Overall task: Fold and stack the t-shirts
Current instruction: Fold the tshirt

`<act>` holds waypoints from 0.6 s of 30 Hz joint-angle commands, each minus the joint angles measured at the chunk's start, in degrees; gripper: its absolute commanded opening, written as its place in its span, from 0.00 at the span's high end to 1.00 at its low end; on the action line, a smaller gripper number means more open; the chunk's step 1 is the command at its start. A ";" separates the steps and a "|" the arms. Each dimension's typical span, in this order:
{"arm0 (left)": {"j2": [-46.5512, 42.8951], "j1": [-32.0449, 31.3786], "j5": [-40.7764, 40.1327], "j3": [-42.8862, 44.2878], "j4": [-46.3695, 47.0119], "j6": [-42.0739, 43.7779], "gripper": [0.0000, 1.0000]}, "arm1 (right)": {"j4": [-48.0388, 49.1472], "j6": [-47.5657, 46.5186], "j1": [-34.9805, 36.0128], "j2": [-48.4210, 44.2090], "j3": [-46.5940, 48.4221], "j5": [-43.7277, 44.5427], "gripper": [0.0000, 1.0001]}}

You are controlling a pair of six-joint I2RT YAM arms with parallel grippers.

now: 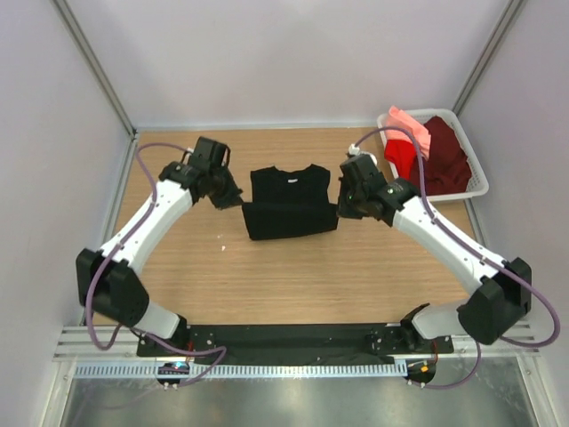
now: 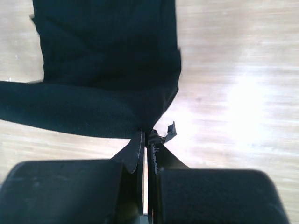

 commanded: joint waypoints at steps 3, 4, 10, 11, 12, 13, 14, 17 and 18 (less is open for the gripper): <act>9.62 2.63 -2.60 15.20 -2.65 3.74 1.00 | 1.80 -6.49 -6.32 7.27 9.68 -0.50 0.99; 11.20 2.99 -2.51 17.07 -2.66 4.00 1.00 | 1.89 -6.93 -7.21 8.95 12.39 -0.94 0.99; 23.51 6.24 2.06 30.68 -2.83 5.85 1.00 | 4.43 -10.44 -11.52 19.31 21.71 -6.48 0.99; 24.83 7.11 2.33 32.02 -2.74 5.94 1.00 | 4.78 -10.80 -11.61 20.90 22.95 -7.44 0.99; 27.37 7.56 2.68 33.07 -2.57 6.02 1.00 | 4.96 -11.15 -11.79 22.40 24.27 -7.89 0.99; 28.61 7.91 3.55 34.65 -2.05 6.11 1.00 | 5.14 -11.50 -11.88 25.37 26.72 -8.33 0.99; 29.84 8.70 4.60 36.84 -1.34 6.64 1.00 | 5.31 -11.94 -11.96 26.79 27.87 -8.42 0.99; 34.67 9.93 5.76 41.32 0.59 7.52 1.00 | 6.54 -12.12 -12.66 31.89 31.74 -8.51 0.99; 36.60 10.28 6.02 42.04 1.12 7.61 1.00 | 7.07 -12.30 -12.76 33.12 32.54 -8.85 0.99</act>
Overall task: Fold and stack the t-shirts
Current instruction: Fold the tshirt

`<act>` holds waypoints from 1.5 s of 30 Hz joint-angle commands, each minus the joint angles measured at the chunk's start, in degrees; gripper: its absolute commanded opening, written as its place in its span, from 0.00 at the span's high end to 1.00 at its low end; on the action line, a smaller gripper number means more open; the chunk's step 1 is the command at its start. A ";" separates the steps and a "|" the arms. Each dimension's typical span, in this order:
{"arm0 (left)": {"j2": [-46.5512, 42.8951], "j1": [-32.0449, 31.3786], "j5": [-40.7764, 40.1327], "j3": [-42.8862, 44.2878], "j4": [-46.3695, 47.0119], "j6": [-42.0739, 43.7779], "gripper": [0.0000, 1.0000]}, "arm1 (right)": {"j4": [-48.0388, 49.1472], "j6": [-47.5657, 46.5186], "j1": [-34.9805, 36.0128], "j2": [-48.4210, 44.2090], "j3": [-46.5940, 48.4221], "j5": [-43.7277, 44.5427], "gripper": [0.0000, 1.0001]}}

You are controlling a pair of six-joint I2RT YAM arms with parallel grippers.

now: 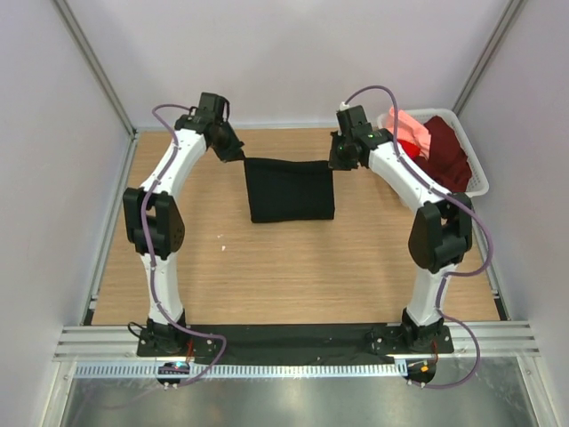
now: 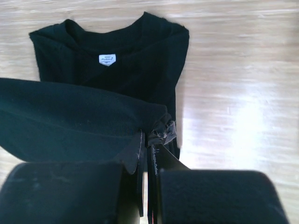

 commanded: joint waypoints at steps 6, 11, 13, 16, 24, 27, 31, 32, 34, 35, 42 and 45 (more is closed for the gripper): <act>9.98 4.18 7.90 7.50 14.08 2.76 1.00 | 4.55 -2.88 -1.66 11.58 11.53 -1.14 0.98; 16.56 5.15 11.95 8.99 28.68 2.06 1.00 | 7.18 -4.20 -2.62 17.56 16.89 0.17 0.98; 19.91 5.32 13.79 14.24 32.10 1.18 1.00 | 7.01 -3.76 -3.50 20.72 19.87 0.96 0.98; 27.55 5.32 18.63 22.32 36.93 -2.49 0.99 | 9.20 -2.10 -4.47 23.18 20.67 1.05 0.98; 30.24 8.04 18.82 23.09 42.49 -5.68 0.65 | 12.11 -0.06 -6.40 29.34 25.14 -1.23 0.48; 23.73 9.80 16.53 11.59 42.23 -2.79 0.62 | 10.96 -1.74 -6.49 27.07 23.16 -1.23 0.42; 10.65 8.32 15.21 -0.56 41.61 3.72 0.61 | 13.42 0.19 -6.40 19.86 14.37 -7.36 0.44; 9.04 7.79 15.21 -2.66 41.35 4.59 0.61 | 13.77 0.54 -6.40 18.72 12.78 -8.25 0.45; 5.10 6.04 15.30 -7.33 40.38 7.58 0.61 | 14.22 1.07 -6.23 16.25 9.52 -9.14 0.53; 4.20 5.42 15.21 -8.74 40.29 8.11 0.60 | 14.22 1.07 -6.32 15.72 8.99 -9.49 0.55; 3.23 2.51 17.32 -15.87 40.21 7.59 0.60 | 19.31 2.30 -6.40 17.74 8.63 -17.13 0.63; 4.54 2.16 17.14 -16.49 39.86 7.77 0.60 | 20.37 4.24 -6.49 21.95 12.04 -17.40 0.63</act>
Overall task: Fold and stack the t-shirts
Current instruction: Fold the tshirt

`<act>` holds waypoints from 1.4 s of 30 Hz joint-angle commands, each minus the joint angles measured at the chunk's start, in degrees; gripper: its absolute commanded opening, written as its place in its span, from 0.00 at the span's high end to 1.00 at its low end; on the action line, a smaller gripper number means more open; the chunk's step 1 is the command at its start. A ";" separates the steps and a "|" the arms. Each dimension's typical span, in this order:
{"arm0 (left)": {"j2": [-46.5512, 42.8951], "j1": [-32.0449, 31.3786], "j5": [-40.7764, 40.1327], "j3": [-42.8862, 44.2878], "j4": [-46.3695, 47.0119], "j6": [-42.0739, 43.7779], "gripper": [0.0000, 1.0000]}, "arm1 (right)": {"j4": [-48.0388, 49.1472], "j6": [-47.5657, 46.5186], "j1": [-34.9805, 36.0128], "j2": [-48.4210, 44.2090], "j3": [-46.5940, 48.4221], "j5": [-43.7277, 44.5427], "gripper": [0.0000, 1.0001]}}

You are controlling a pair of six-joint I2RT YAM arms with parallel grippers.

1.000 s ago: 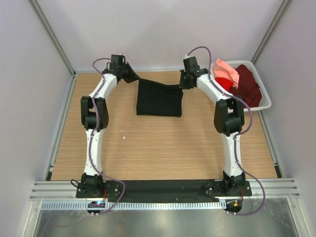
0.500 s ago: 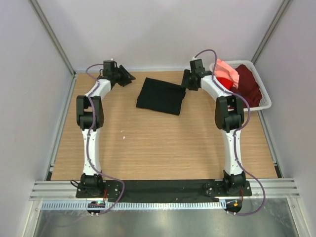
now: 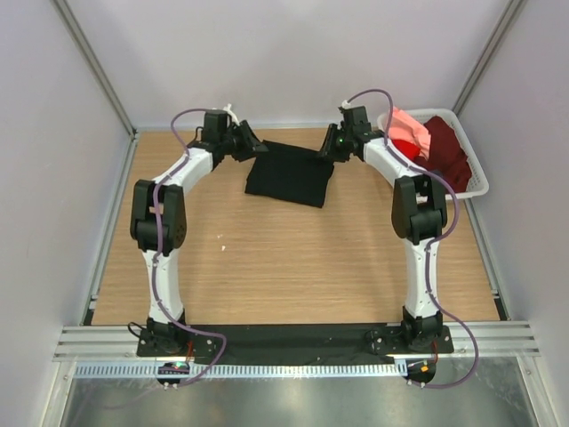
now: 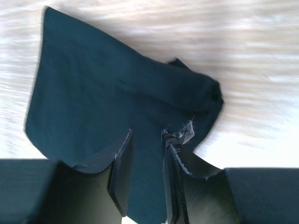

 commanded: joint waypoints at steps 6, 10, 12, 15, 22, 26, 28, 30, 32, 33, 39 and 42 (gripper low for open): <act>3.35 0.78 -3.53 -2.48 -1.07 3.80 0.59 | 12.79 8.59 -2.79 9.18 3.46 -6.28 0.60; 3.97 0.60 -5.64 -2.83 -1.24 5.12 0.59 | 19.74 12.03 -4.55 12.61 4.94 -9.19 0.55; 4.14 0.52 -5.99 -2.57 -1.33 5.47 0.58 | 20.63 12.11 -5.16 12.88 5.91 -9.89 0.50; 4.84 0.52 -6.78 -1.78 -2.03 6.52 0.57 | 21.77 12.82 -5.86 11.92 6.79 -12.62 0.46; 6.26 0.52 -6.70 -2.12 -3.35 6.17 0.57 | 17.22 11.86 -5.87 8.85 8.37 -14.64 0.39; 4.85 0.52 -6.17 -3.97 -3.96 7.40 0.56 | 12.20 8.26 -5.08 3.49 4.70 -14.03 0.38; 4.58 0.52 -6.00 -4.15 -4.40 7.93 0.56 | 7.38 6.15 -4.55 1.03 1.88 -10.79 0.38; 4.76 0.69 -5.56 -3.63 -5.28 8.55 0.56 | 3.26 4.82 -3.93 -1.79 -1.19 -8.50 0.40; 5.11 0.60 -5.03 -3.10 -5.64 8.90 0.56 | 3.40 5.08 -3.58 -6.16 -5.75 -8.14 0.40; 5.46 0.60 -4.68 -1.97 -5.81 9.16 0.56 | 4.62 5.08 -3.06 -7.76 -11.26 -7.70 0.40; 8.98 0.60 -5.91 3.75 -10.82 11.53 0.56 | 8.06 4.56 -1.91 -12.00 -22.82 -5.33 0.39; 10.03 0.60 -5.03 4.90 -10.91 11.45 0.57 | 9.20 4.47 -1.65 -10.33 -24.14 -6.47 0.39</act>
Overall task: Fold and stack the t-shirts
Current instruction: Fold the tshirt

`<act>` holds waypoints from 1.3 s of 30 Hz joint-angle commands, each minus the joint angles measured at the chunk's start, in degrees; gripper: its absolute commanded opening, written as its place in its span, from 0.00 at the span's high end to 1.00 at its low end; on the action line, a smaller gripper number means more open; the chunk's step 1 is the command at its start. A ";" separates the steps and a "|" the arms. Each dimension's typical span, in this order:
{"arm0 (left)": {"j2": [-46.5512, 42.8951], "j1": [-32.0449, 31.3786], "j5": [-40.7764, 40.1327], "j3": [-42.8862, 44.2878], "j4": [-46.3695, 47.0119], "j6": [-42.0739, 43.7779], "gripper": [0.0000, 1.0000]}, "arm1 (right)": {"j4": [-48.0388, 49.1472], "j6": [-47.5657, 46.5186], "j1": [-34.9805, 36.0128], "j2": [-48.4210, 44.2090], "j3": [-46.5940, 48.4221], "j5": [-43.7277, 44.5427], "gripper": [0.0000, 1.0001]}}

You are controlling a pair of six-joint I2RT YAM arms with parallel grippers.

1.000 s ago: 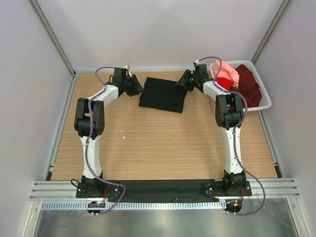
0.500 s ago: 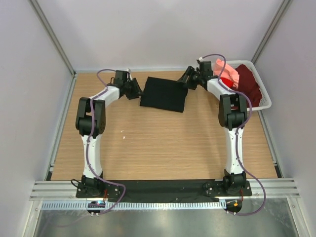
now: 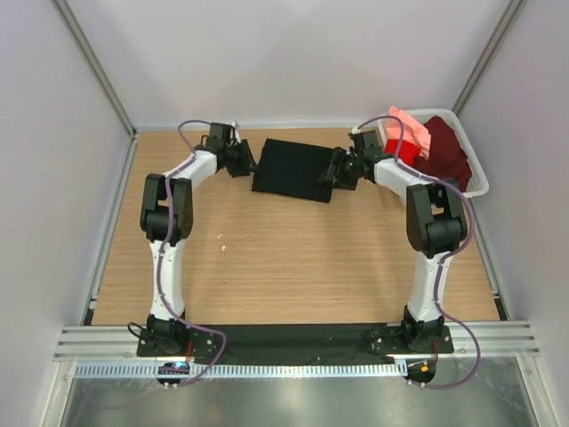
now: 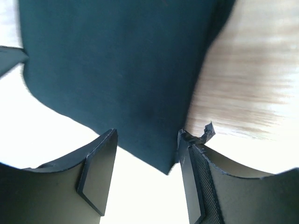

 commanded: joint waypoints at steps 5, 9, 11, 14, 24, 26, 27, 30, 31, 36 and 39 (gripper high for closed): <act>1.67 0.01 1.95 2.43 -1.42 0.16 0.66 | 1.95 -2.51 0.34 1.97 -2.70 1.13 0.42; 1.41 0.01 1.60 1.29 -1.60 -1.86 0.76 | 2.56 -3.65 0.34 1.26 -4.64 0.18 0.54; 0.70 0.01 1.16 -0.20 -1.34 -2.74 0.85 | 3.00 -4.44 0.34 0.56 -6.13 -0.62 0.75; -2.10 -0.07 0.55 -3.26 -0.63 -4.05 1.00 | 4.14 -4.80 0.34 -1.71 -9.46 -2.11 0.94; -20.56 -1.21 -9.47 -22.94 -6.61 -19.16 1.00 | 0.63 -5.32 0.60 -15.67 -25.11 -7.29 0.92; -24.16 -2.36 -10.35 -27.61 -7.05 -19.61 1.00 | -1.29 -5.85 0.69 -18.76 -30.03 -6.25 0.86; -25.13 -2.62 -11.31 -28.84 -7.40 -20.14 0.95 | -2.26 -6.20 0.69 -21.56 -31.35 -5.55 0.82; -29.17 -2.71 -13.41 -31.93 -8.10 -20.67 0.79 | -8.32 -7.26 0.69 -24.66 -33.47 0.60 0.62; -30.05 -2.71 -13.78 -32.11 -8.89 -20.58 0.72 | -9.64 -7.17 0.52 -26.32 -33.47 1.74 0.57; -32.44 -3.32 -11.51 -27.46 -7.41 -18.39 0.67 | -17.73 -5.50 0.60 -29.58 -28.65 6.31 0.55; -28.42 -4.82 -4.57 -22.12 -3.45 -15.84 0.67 | -19.85 -4.62 0.52 -30.90 -25.31 8.69 0.58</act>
